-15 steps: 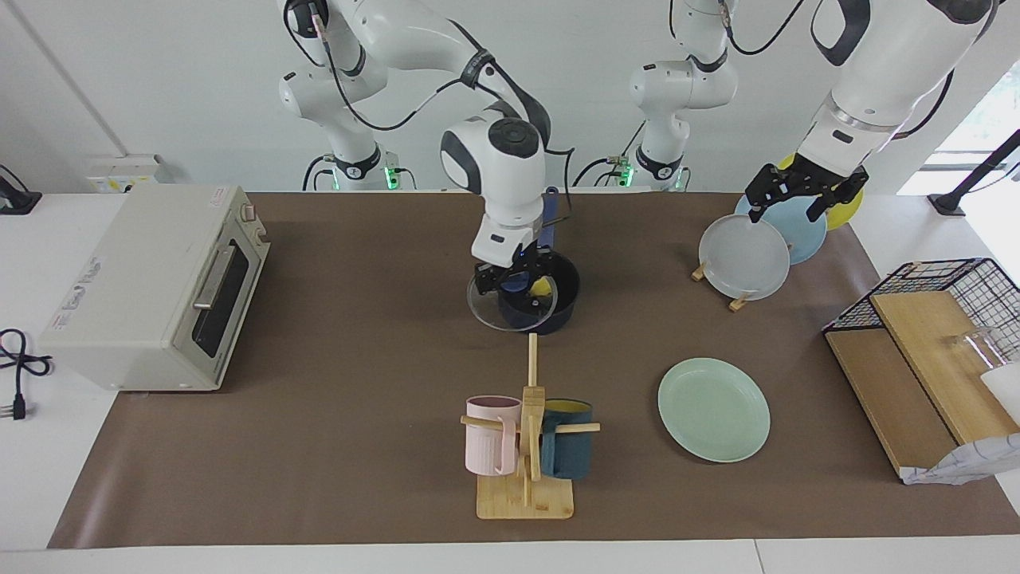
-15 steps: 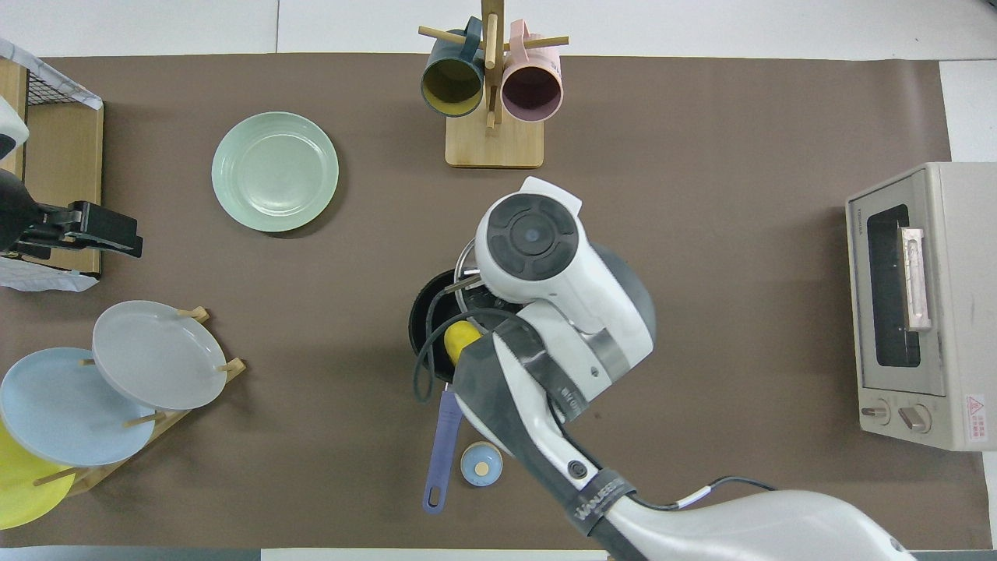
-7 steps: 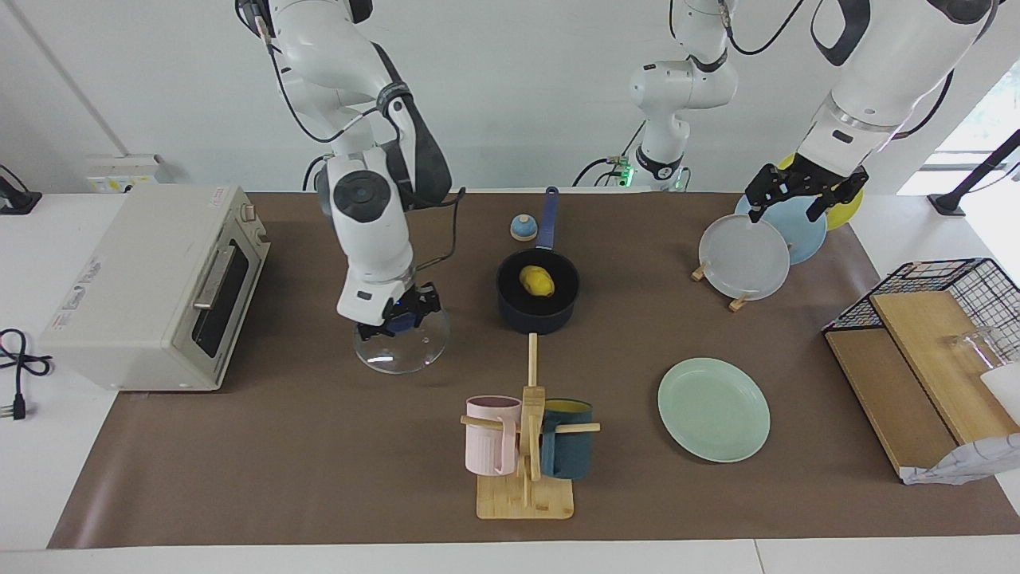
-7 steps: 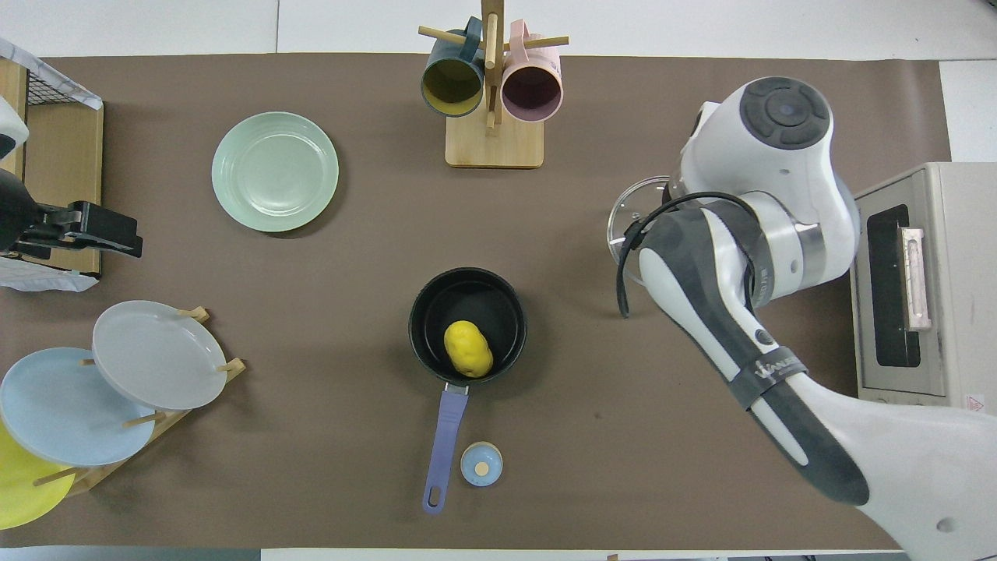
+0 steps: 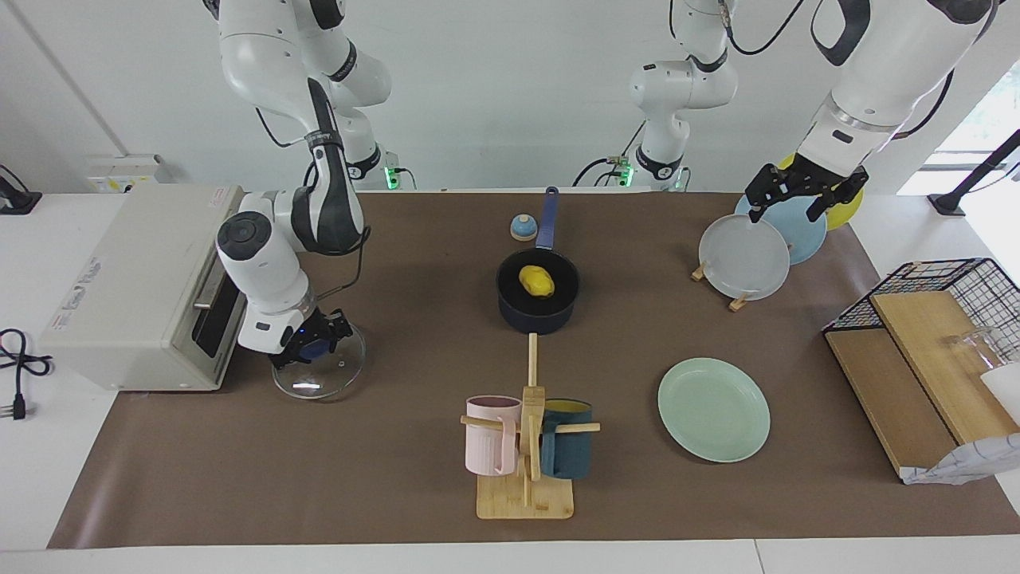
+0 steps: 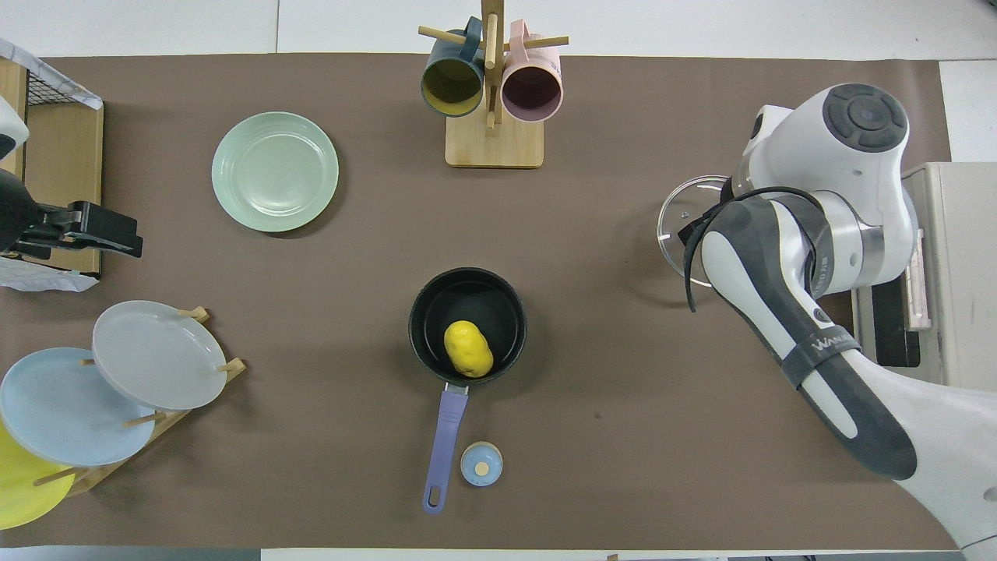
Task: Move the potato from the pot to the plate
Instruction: 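Set the lid down with the right gripper while the left gripper reaches the pot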
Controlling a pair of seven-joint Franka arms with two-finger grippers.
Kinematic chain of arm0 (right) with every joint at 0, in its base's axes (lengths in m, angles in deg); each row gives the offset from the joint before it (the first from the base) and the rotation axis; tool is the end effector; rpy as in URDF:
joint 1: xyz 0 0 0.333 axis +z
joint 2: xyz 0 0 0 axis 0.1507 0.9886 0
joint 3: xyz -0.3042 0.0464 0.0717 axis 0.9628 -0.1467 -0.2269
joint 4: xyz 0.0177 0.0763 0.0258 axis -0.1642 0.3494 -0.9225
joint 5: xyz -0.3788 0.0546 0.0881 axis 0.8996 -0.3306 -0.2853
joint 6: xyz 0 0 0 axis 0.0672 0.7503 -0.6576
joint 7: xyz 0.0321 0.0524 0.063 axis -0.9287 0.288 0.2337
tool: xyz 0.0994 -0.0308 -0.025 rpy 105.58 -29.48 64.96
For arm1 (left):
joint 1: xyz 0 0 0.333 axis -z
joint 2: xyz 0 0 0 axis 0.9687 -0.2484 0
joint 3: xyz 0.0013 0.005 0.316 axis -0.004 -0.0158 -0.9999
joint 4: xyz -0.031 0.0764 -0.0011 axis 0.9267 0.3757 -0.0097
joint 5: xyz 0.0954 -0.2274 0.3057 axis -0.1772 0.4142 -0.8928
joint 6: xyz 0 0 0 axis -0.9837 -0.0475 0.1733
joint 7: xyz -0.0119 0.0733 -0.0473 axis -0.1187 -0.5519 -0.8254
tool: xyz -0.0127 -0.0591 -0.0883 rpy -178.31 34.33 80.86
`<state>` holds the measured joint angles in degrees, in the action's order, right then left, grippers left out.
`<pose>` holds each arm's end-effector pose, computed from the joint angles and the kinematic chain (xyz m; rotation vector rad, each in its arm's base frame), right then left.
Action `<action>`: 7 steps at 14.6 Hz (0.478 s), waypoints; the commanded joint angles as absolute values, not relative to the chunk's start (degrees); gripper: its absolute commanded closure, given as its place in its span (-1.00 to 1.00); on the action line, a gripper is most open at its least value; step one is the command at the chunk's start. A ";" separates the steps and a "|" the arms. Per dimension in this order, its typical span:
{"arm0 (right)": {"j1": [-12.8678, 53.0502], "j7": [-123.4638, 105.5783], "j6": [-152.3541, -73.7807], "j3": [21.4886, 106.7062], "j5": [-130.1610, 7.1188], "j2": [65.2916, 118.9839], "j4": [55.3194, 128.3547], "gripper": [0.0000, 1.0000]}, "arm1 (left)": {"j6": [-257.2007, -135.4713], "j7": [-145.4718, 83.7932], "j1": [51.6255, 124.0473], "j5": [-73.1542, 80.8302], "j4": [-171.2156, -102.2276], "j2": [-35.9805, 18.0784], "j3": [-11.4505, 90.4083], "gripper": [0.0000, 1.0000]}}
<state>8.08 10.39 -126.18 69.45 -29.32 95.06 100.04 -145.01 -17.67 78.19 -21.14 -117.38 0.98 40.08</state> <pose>0.6133 0.0120 0.3185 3.0247 0.7999 0.0094 0.5453 -0.0597 0.6216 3.1381 -0.1077 -0.0780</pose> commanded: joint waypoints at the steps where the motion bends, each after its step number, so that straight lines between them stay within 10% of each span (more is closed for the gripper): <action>1: 7.09 10.57 -127.57 68.49 -28.47 93.41 103.04 0.01 | -144.61 -17.77 78.87 -21.74 -117.35 2.07 40.49 -1.00; 2: 6.65 10.48 -128.35 68.49 -28.47 93.49 103.83 -0.06 | -144.61 -17.60 79.05 -21.74 -117.43 2.42 40.76 -1.00; 4: 6.38 10.39 -129.77 68.49 -28.56 93.50 104.72 -0.95 | -143.83 -17.68 79.05 -21.39 -117.35 2.60 41.28 -1.00; 7: 6.91 9.95 -126.19 68.31 -29.25 91.31 101.74 -1.00 | -148.71 -24.85 83.25 -21.12 -122.59 5.32 44.45 -1.00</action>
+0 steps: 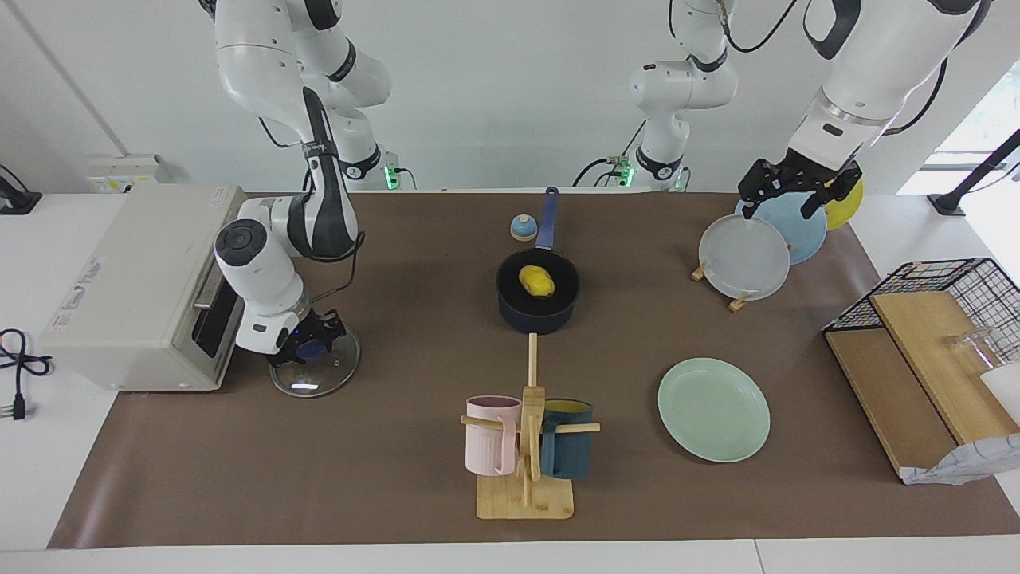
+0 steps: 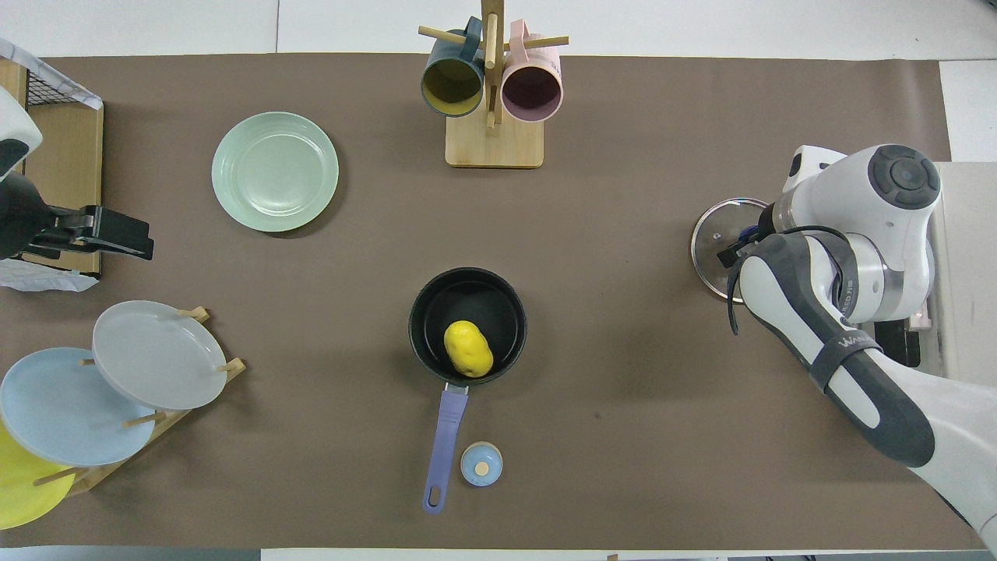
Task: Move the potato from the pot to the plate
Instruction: 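Set the lid down with the right gripper while the left gripper reaches the pot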
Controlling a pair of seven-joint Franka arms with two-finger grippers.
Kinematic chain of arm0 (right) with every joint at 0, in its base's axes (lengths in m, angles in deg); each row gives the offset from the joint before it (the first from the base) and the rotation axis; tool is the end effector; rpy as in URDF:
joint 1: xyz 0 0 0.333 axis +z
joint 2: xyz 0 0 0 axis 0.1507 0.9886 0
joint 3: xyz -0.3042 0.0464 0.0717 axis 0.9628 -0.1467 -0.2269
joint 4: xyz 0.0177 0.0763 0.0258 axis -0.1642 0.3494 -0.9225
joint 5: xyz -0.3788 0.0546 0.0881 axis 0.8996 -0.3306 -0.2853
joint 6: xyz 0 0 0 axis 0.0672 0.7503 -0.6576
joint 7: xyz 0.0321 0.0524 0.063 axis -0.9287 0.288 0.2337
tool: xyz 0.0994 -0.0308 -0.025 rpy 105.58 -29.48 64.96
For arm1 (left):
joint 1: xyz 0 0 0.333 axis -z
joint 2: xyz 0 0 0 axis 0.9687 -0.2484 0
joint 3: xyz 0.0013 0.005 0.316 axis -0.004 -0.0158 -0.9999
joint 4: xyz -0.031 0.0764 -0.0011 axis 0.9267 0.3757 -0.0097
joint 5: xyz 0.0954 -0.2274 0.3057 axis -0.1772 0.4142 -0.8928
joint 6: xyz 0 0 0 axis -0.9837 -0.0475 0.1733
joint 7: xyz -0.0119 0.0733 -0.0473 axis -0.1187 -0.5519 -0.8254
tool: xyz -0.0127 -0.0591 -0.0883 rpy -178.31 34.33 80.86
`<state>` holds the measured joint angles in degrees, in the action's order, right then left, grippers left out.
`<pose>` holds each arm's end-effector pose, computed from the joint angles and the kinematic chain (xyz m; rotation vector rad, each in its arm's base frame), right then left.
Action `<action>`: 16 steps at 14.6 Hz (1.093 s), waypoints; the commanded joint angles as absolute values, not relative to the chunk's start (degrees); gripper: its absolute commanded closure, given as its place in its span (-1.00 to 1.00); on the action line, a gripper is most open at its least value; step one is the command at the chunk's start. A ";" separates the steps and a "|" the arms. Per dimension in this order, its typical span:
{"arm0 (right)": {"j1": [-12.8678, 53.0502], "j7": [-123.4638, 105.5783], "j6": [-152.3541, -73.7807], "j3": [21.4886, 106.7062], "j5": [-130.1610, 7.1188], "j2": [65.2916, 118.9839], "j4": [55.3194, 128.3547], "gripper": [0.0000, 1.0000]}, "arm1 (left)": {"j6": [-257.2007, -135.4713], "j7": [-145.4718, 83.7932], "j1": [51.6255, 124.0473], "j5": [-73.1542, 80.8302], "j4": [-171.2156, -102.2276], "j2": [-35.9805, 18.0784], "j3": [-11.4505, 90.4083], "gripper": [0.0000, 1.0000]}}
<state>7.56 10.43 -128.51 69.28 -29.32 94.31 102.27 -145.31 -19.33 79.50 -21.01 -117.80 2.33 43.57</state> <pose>0.6065 0.0084 0.3132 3.0241 0.7920 0.0323 0.5318 -0.1050 0.6313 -3.1352 0.1938 0.0447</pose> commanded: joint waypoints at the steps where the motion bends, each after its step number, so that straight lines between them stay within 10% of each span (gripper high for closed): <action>1: 7.17 9.78 -122.60 68.22 -29.44 89.73 99.38 -1.00 | -153.44 -30.54 86.75 -21.04 -126.45 6.81 44.54 -1.00; 6: 10.51 -5.84 -92.19 68.05 -29.44 85.60 80.83 -1.00 | -167.35 -50.18 102.06 -17.18 -139.12 6.65 44.54 -1.00; 16: 9.81 -16.77 -83.54 68.31 -28.39 75.04 83.97 -1.00 | -184.07 -63.03 109.54 -16.64 -143.89 -6.26 44.62 -1.00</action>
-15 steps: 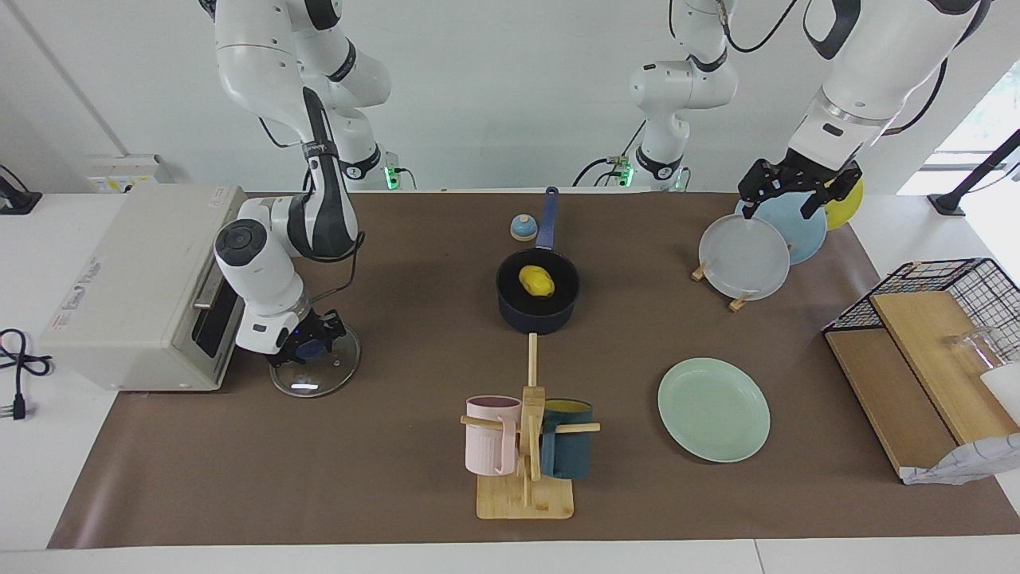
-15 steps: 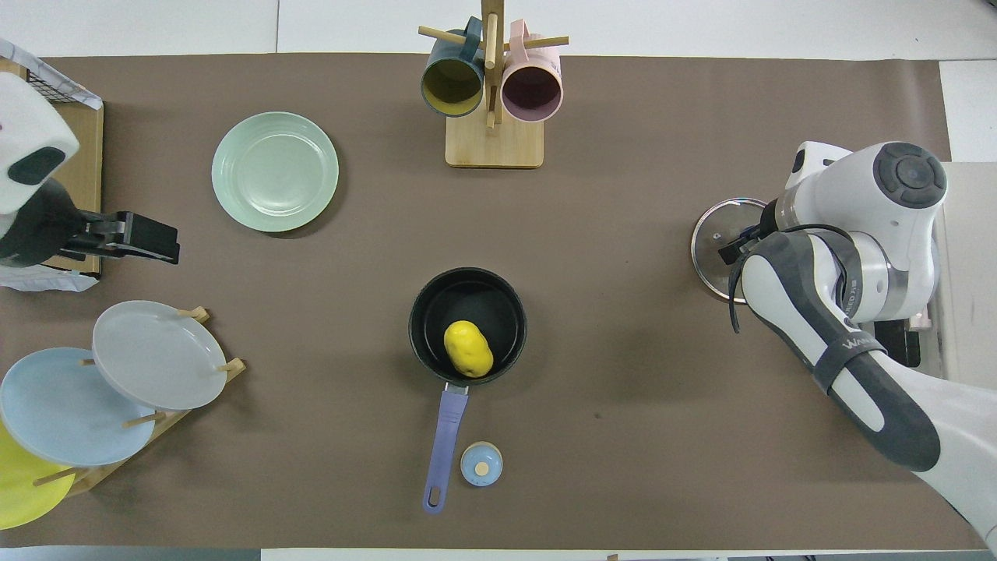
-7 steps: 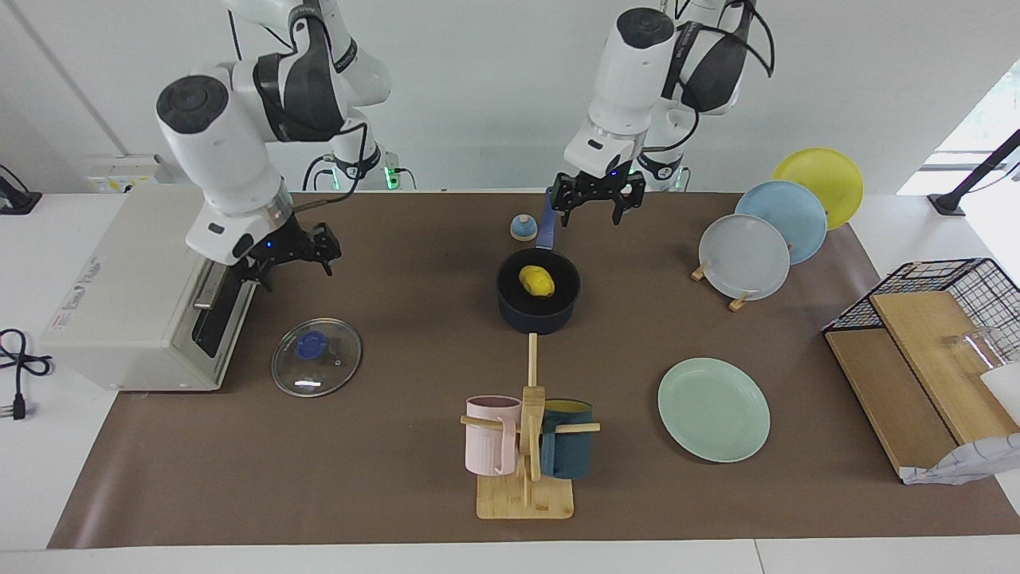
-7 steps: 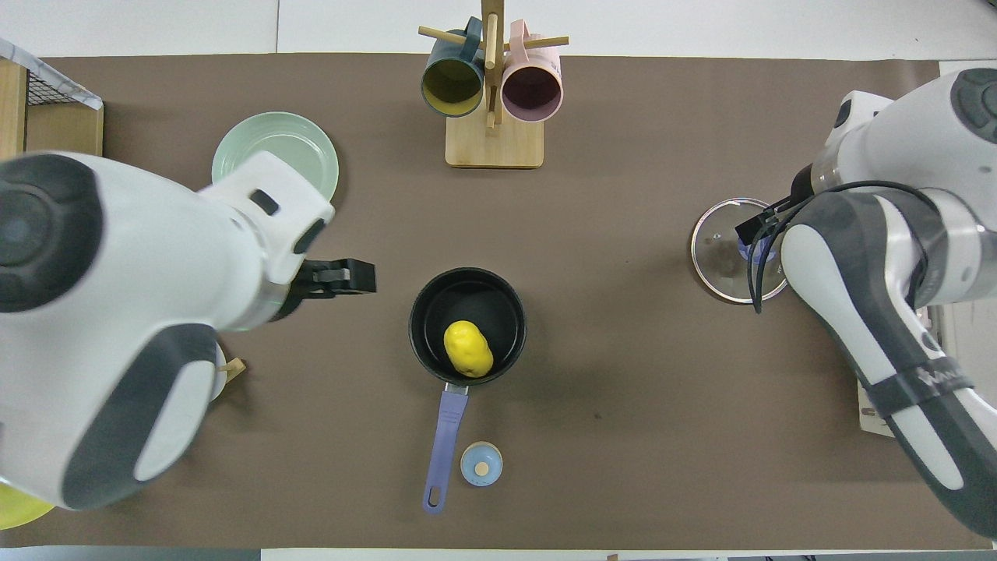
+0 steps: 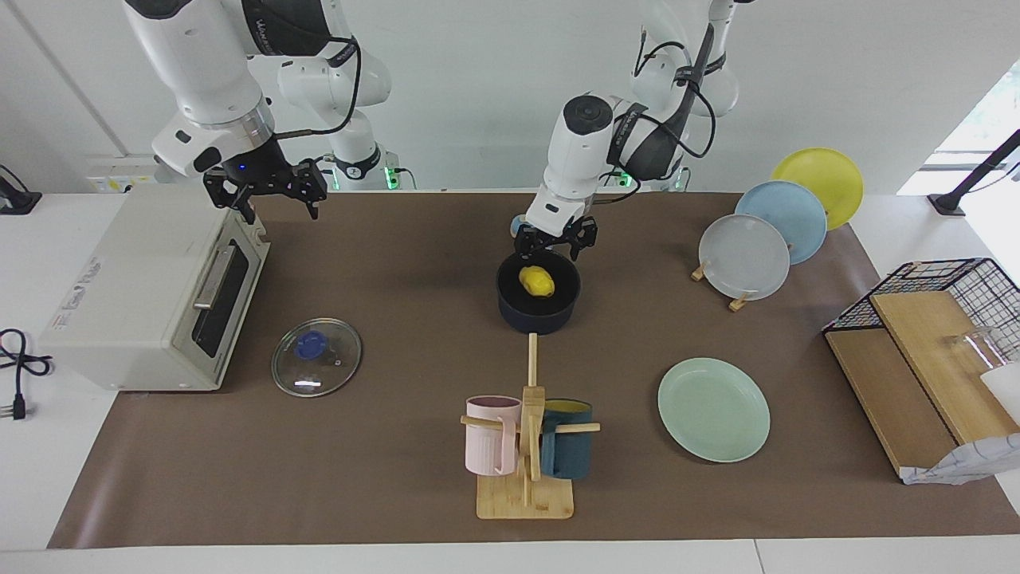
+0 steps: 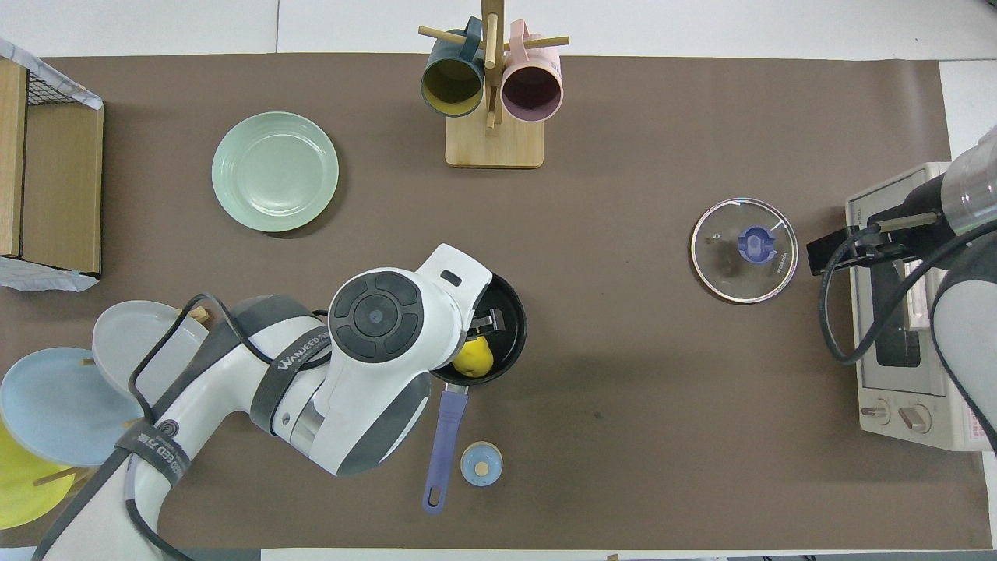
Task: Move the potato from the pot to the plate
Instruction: 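Set the lid down with the right gripper while the left gripper reaches the pot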
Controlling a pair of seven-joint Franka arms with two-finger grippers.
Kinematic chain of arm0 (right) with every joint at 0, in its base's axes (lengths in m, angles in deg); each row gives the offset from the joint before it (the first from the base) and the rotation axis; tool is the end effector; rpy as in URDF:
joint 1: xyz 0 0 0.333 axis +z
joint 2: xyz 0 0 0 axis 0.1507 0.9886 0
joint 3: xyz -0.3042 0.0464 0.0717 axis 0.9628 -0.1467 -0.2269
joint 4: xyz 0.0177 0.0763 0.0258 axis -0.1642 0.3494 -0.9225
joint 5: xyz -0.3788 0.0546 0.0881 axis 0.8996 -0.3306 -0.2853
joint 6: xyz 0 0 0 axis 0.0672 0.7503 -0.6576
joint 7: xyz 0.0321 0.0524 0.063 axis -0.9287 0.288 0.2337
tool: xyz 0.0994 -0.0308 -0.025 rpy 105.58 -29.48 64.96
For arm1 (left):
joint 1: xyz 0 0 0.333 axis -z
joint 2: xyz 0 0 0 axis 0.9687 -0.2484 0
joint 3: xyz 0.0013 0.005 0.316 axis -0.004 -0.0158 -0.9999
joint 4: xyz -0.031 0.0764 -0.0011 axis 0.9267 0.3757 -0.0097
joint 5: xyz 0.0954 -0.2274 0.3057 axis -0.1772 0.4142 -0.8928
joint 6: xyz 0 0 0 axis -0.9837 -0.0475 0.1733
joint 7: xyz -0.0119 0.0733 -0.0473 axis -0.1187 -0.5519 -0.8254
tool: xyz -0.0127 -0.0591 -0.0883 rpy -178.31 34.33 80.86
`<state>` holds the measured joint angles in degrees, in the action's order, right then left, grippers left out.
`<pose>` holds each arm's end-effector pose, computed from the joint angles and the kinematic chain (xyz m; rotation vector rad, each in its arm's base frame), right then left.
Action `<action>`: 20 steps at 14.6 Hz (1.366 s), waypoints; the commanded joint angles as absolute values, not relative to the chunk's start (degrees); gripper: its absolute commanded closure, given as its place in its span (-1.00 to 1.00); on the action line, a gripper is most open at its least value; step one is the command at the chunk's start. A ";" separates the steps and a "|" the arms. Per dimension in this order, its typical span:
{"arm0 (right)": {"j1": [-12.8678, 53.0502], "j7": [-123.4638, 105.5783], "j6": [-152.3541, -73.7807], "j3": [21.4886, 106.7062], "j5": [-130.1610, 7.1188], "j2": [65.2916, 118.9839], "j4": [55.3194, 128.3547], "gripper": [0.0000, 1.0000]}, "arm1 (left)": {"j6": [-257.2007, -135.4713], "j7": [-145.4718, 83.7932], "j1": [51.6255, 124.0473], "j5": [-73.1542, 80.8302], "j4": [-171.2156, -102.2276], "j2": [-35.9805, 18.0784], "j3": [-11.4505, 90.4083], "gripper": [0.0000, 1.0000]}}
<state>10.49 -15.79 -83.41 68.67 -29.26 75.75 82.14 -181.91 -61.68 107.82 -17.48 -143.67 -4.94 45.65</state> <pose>0.5404 0.0391 0.6008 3.1024 0.1544 -0.1361 0.4306 -0.3811 0.4020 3.0592 0.1890 -0.0413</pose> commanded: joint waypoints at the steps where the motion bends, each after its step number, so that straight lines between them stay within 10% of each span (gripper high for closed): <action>1: 9.81 -16.77 -82.49 68.40 -27.77 75.30 83.36 -1.00 | -184.42 -63.12 109.55 -16.55 -143.80 -6.97 44.63 -1.00; 18: 8.93 -16.94 -81.87 69.80 -28.29 74.77 83.45 -1.00 | -186.10 -62.59 110.25 -13.83 -143.36 -13.22 44.63 -1.00; 20: 9.02 -16.94 -81.78 69.80 -28.29 74.77 83.27 -1.00 | -186.01 -62.51 110.25 -13.83 -143.36 -13.22 44.63 -0.60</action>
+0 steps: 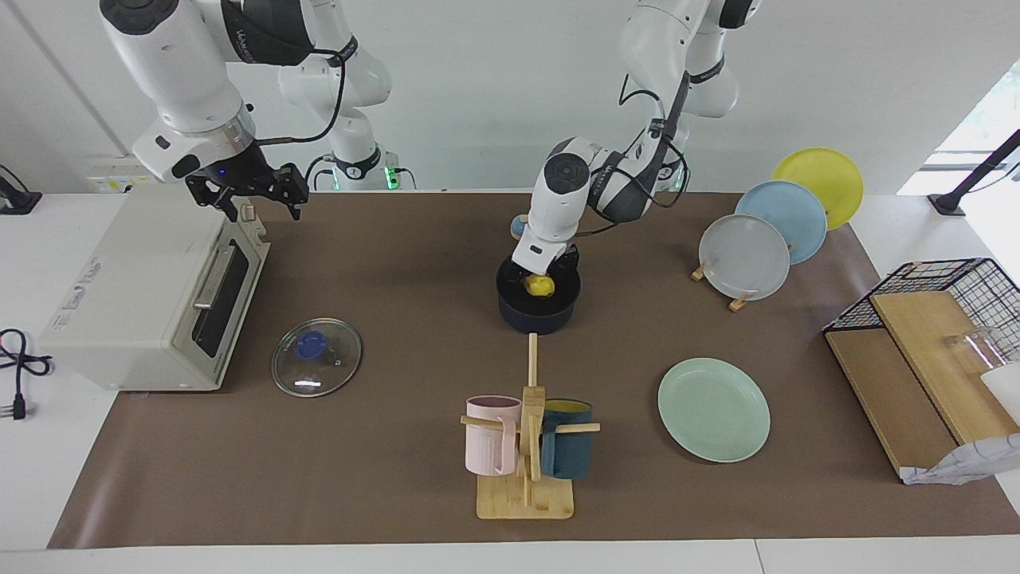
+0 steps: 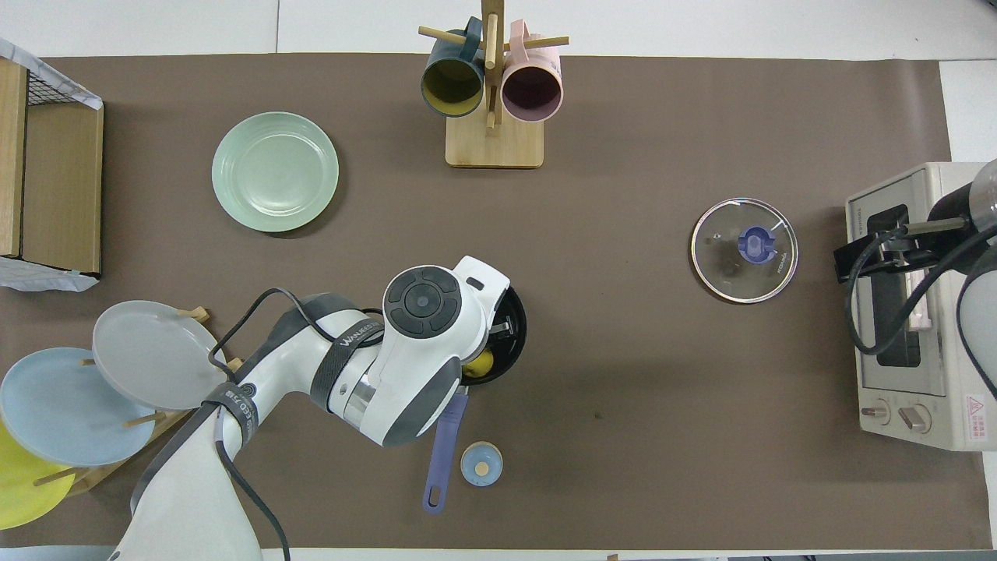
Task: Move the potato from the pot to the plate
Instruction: 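Grasp the yellow potato in the saucepan with the left gripper and lift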
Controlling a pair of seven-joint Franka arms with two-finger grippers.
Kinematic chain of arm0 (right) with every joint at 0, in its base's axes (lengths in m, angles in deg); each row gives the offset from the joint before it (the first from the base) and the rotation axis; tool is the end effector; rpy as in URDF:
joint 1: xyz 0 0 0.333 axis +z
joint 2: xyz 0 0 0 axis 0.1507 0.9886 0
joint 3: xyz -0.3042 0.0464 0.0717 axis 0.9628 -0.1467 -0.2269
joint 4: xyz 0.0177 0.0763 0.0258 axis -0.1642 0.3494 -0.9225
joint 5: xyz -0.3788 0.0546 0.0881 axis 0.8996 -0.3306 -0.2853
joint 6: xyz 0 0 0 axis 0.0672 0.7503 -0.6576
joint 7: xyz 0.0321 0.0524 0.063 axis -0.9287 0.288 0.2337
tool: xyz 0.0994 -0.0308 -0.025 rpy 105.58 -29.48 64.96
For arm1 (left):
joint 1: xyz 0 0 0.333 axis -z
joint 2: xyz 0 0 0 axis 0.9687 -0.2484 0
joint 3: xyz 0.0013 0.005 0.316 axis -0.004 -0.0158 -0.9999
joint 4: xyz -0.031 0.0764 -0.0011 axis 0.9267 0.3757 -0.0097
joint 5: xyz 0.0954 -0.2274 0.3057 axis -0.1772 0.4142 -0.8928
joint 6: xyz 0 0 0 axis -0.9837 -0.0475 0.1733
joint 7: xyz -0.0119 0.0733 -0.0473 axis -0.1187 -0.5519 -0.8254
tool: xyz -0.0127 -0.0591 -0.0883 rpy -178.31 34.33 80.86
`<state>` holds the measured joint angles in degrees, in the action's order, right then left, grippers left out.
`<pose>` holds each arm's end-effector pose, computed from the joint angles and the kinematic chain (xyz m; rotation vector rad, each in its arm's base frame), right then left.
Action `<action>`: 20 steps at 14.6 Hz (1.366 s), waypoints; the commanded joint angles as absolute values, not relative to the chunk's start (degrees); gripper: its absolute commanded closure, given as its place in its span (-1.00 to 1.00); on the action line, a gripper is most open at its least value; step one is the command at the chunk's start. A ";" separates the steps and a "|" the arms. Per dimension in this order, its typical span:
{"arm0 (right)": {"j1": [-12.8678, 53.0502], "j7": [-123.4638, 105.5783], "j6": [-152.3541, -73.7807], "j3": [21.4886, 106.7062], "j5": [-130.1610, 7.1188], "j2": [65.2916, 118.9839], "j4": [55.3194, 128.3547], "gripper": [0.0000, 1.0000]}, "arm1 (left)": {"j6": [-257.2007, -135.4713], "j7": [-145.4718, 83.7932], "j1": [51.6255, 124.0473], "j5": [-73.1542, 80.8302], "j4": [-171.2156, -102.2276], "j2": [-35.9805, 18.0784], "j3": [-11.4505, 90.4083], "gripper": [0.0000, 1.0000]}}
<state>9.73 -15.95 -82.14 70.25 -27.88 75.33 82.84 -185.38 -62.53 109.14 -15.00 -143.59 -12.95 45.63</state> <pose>0.5365 0.0139 0.5975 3.0807 0.0854 -0.1774 0.4303 -0.3985 0.3278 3.0692 0.2318 -0.1841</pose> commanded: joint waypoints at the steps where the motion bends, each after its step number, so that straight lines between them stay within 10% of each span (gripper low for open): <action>1: 8.93 -16.94 -81.78 69.80 -28.29 74.77 83.36 -1.00 | -185.84 -62.51 110.25 -13.83 -143.36 -13.22 44.63 -0.27; 6: 9.10 -16.94 -79.77 69.80 -28.29 74.95 82.74 -1.00 | -185.66 -62.33 110.16 -13.83 -143.28 -13.22 44.63 0.99; 20: 9.11 -17.20 -80.19 69.45 -28.38 75.48 82.04 -1.00 | -162.65 -56.64 100.16 -12.86 -121.24 -10.40 44.28 1.00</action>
